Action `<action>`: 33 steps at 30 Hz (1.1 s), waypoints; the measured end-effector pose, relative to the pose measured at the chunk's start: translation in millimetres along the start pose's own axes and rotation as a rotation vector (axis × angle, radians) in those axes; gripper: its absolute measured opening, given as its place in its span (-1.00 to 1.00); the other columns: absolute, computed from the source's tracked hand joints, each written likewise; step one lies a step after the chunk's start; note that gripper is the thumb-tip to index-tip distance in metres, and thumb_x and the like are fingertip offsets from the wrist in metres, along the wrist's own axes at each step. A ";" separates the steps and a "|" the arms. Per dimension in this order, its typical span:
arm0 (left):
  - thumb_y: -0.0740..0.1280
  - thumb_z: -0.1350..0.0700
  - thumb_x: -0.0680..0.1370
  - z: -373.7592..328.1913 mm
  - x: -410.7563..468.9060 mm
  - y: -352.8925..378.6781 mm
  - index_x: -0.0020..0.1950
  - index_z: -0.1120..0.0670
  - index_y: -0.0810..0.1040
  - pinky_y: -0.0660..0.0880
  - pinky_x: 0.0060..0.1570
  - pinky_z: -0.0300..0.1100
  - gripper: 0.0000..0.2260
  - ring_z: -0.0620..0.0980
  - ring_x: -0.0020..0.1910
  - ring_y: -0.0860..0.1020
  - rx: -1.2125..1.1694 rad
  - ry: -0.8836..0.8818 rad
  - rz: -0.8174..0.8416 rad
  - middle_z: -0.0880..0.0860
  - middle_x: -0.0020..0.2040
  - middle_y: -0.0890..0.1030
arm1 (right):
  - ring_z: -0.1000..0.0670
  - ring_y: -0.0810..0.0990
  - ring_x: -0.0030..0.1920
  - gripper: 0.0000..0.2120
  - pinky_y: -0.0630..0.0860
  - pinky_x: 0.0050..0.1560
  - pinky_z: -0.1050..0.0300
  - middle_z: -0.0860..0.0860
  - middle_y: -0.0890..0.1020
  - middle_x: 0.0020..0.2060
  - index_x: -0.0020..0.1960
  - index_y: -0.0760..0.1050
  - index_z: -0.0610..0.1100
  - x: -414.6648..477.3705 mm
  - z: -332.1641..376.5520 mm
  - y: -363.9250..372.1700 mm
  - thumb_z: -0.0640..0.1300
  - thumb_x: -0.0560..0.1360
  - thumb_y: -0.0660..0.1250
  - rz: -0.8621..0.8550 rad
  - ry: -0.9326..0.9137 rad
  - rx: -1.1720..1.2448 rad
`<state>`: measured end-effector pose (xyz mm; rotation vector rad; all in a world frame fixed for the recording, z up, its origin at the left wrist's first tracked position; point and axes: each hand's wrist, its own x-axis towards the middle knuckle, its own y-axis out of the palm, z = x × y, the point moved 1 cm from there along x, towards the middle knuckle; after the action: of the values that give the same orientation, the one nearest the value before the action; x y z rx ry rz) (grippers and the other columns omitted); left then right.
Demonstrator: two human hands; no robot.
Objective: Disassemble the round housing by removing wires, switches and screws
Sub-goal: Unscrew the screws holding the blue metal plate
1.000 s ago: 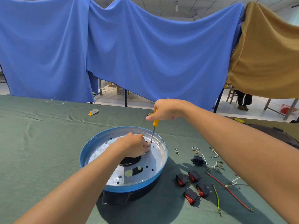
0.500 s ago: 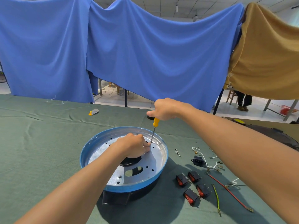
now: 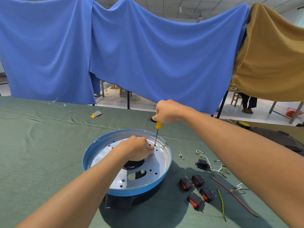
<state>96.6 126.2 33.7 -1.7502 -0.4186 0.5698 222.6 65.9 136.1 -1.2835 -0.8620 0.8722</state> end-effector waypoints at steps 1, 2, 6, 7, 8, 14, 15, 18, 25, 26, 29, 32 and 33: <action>0.12 -0.22 0.62 0.2 -0.1 -0.1 0.42 -0.13 0.46 0.46 0.18 0.03 -0.58 0.11 0.21 0.45 0.001 0.000 -0.002 0.05 0.28 0.51 | -0.09 0.42 -0.30 -0.82 0.35 -0.32 0.11 -0.08 0.48 -0.30 -0.10 0.53 -0.20 -0.9 0.5 -0.6 -0.09 0.47 0.27 0.015 0.003 0.018; 0.12 -0.22 0.62 0.3 -0.2 -0.2 0.42 -0.13 0.46 0.46 0.18 0.03 -0.58 0.11 0.20 0.45 0.001 -0.001 -0.004 0.05 0.28 0.51 | -0.09 0.42 -0.30 -0.80 0.36 -0.34 0.12 -0.08 0.49 -0.28 -0.04 0.55 -0.21 -1.0 0.5 -1.3 -0.11 0.45 0.27 0.035 0.002 0.044; 0.13 -0.23 0.62 0.3 0.0 -0.2 0.42 -0.11 0.46 0.47 0.14 0.00 -0.57 0.10 0.17 0.47 0.002 0.000 -0.006 0.05 0.26 0.52 | -0.09 0.44 -0.33 -0.77 0.40 -0.35 0.16 -0.05 0.48 -0.34 -0.20 0.50 -0.15 -1.6 0.6 -2.1 0.02 0.44 0.30 0.040 0.011 0.071; 0.13 -0.22 0.62 0.2 -0.2 0.0 0.42 -0.11 0.46 0.47 0.15 0.01 -0.57 0.10 0.17 0.47 -0.001 0.000 -0.005 0.05 0.26 0.52 | -0.09 0.43 -0.35 -0.67 0.38 -0.36 0.16 -0.03 0.46 -0.38 -0.29 0.43 -0.13 -0.7 -0.8 -1.6 0.11 0.46 0.30 0.016 0.020 0.058; 0.13 -0.22 0.62 0.0 0.0 0.1 0.42 -0.11 0.46 0.47 0.16 0.01 -0.57 0.11 0.18 0.46 -0.004 -0.002 -0.005 0.05 0.27 0.51 | -0.08 0.41 -0.37 -0.60 0.34 -0.37 0.15 -0.03 0.43 -0.41 -0.33 0.36 -0.13 -1.0 -2.0 -1.1 0.16 0.48 0.29 -0.009 0.029 0.031; 0.12 -0.21 0.63 0.0 1.0 0.8 0.43 -0.11 0.46 0.45 0.10 -0.03 -0.58 0.10 0.20 0.45 -0.008 0.005 -0.011 0.06 0.29 0.51 | -0.09 0.43 -0.25 -0.80 0.37 -0.26 0.09 -0.09 0.53 -0.21 -0.05 0.52 -0.19 -1.1 -4.5 1.2 -0.09 0.42 0.27 -0.007 0.020 0.072; 0.12 -0.21 0.63 0.1 0.8 0.9 0.43 -0.12 0.46 0.44 0.08 -0.04 -0.58 0.10 0.21 0.45 -0.005 0.008 -0.011 0.05 0.30 0.50 | -0.10 0.43 -0.26 -0.81 0.37 -0.26 0.10 -0.07 0.50 -0.25 -0.12 0.50 -0.17 -1.4 -4.5 1.2 -0.05 0.42 0.27 -0.007 0.024 0.062; 0.12 -0.21 0.63 1.5 1.3 1.6 0.41 -0.16 0.47 0.44 0.17 0.01 -0.61 0.10 0.25 0.43 0.000 0.012 -0.019 0.03 0.31 0.50 | -0.08 0.42 -0.32 -0.63 0.30 -0.34 0.14 -0.03 0.42 -0.36 -0.32 0.35 -0.13 -3.7 -5.1 1.1 0.14 0.49 0.26 -0.005 0.040 -0.012; 0.13 -0.21 0.62 1.8 1.7 2.8 0.40 -0.12 0.49 0.44 0.08 -0.06 -0.60 0.09 0.19 0.47 -0.016 0.017 -0.028 0.04 0.27 0.52 | -0.06 0.51 -0.22 -0.73 0.50 -0.28 0.13 -0.15 0.64 -0.07 0.05 0.57 -0.21 -3.4 -7.9 -3.9 -0.05 0.45 0.35 0.102 -0.022 0.028; 0.13 -0.20 0.63 1.6 1.4 2.4 0.40 -0.12 0.49 0.44 0.09 -0.05 -0.60 0.10 0.19 0.47 -0.013 0.018 -0.029 0.04 0.27 0.52 | -0.05 0.50 -0.26 -0.70 0.49 -0.32 0.14 -0.13 0.63 -0.14 -0.01 0.57 -0.21 -3.2 -8.1 -4.3 0.03 0.47 0.35 0.102 -0.026 0.019; 0.12 -0.19 0.63 1.2 0.3 1.7 0.39 -0.12 0.50 0.43 0.05 -0.06 -0.61 0.10 0.17 0.47 -0.014 0.022 -0.028 0.05 0.24 0.53 | -0.04 0.40 -0.37 -0.53 0.31 -0.39 0.14 -0.04 0.43 -0.40 -0.30 0.38 -0.16 -2.4 -9.4 -2.5 0.21 0.54 0.22 0.029 -0.005 -0.043; 0.12 -0.18 0.64 0.3 -0.5 0.7 0.40 -0.14 0.49 0.42 0.05 -0.07 -0.62 0.09 0.18 0.46 -0.008 0.037 -0.026 0.03 0.26 0.53 | -0.07 0.42 -0.30 -0.65 0.33 -0.36 0.14 -0.05 0.47 -0.33 -0.24 0.43 -0.17 -0.9 -10.4 -0.9 0.09 0.54 0.28 0.028 -0.022 -0.037; 0.12 -0.17 0.64 0.0 -0.5 0.6 0.40 -0.15 0.48 0.42 0.05 -0.07 -0.63 0.09 0.19 0.45 -0.004 0.039 -0.025 0.03 0.27 0.52 | -0.07 0.46 -0.26 -0.73 0.38 -0.34 0.15 -0.07 0.53 -0.26 -0.13 0.51 -0.18 -1.0 -9.9 -2.0 0.04 0.51 0.32 0.049 -0.028 -0.021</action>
<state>96.2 125.8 33.2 -1.7549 -0.4145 0.5167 231.2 60.7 137.1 -1.3182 -0.8665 0.9237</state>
